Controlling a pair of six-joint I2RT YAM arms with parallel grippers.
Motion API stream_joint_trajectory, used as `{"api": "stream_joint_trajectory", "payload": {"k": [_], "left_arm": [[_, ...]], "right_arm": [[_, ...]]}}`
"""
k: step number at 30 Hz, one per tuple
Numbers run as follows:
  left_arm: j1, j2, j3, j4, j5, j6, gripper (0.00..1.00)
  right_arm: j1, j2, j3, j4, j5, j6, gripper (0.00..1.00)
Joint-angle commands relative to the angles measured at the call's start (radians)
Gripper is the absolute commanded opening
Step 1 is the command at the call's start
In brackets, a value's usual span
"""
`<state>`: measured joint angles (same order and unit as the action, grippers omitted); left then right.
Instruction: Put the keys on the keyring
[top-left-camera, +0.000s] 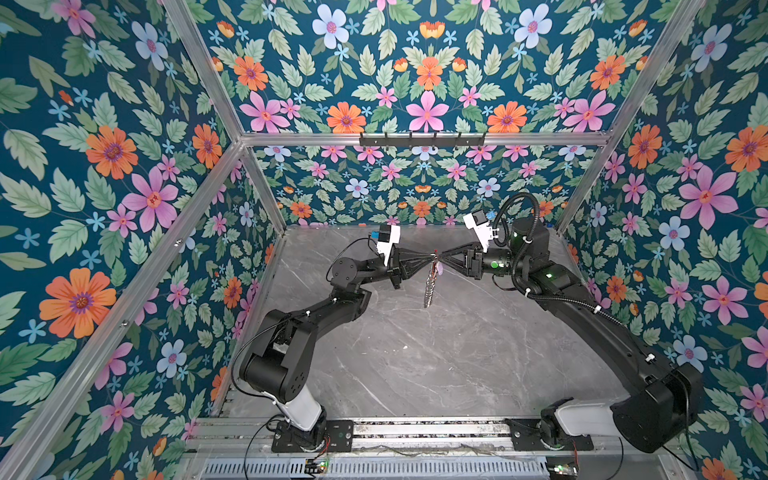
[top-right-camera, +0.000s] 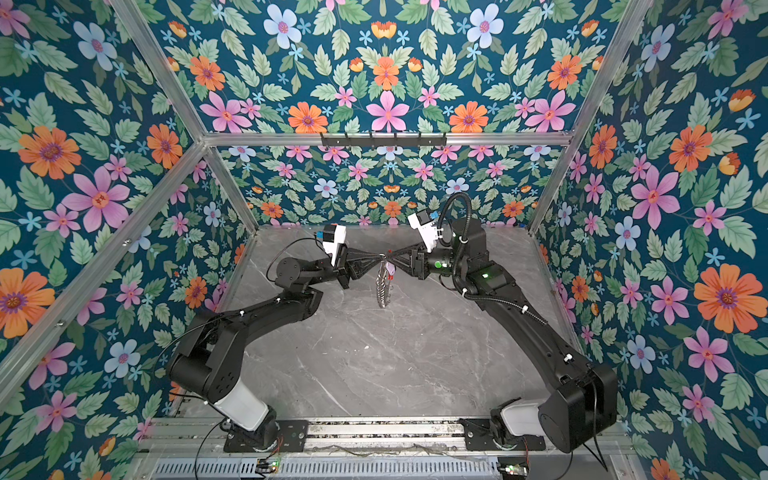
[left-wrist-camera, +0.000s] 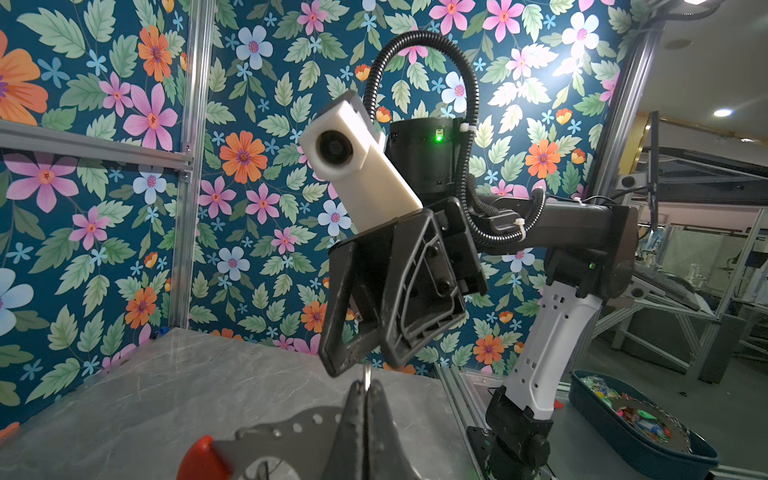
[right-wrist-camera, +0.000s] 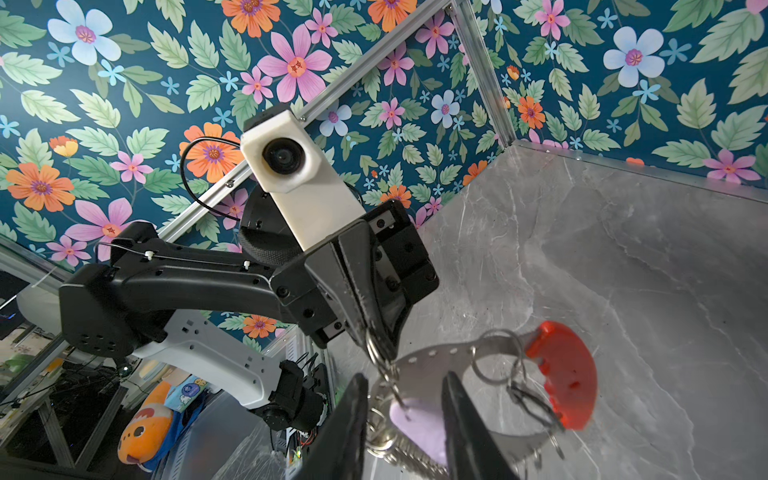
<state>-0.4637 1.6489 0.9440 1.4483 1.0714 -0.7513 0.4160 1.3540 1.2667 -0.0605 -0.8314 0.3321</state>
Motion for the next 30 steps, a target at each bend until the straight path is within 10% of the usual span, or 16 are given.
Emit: {"api": "stream_joint_trajectory", "payload": {"k": [1,17,30], "left_arm": [[0.000,0.001,0.007,0.073,-0.014,-0.024,0.00],[0.000,0.014,0.021,0.096,-0.016,-0.065,0.00],[-0.002,0.015,0.014,0.209,-0.075,-0.085,0.00]], "right_arm": [[0.003,0.002,0.009,0.029,-0.017,-0.002,0.30],[0.014,0.010,0.033,0.011,-0.020,-0.018,0.00],[0.016,0.002,0.022,-0.006,-0.001,-0.010,0.00]]}}
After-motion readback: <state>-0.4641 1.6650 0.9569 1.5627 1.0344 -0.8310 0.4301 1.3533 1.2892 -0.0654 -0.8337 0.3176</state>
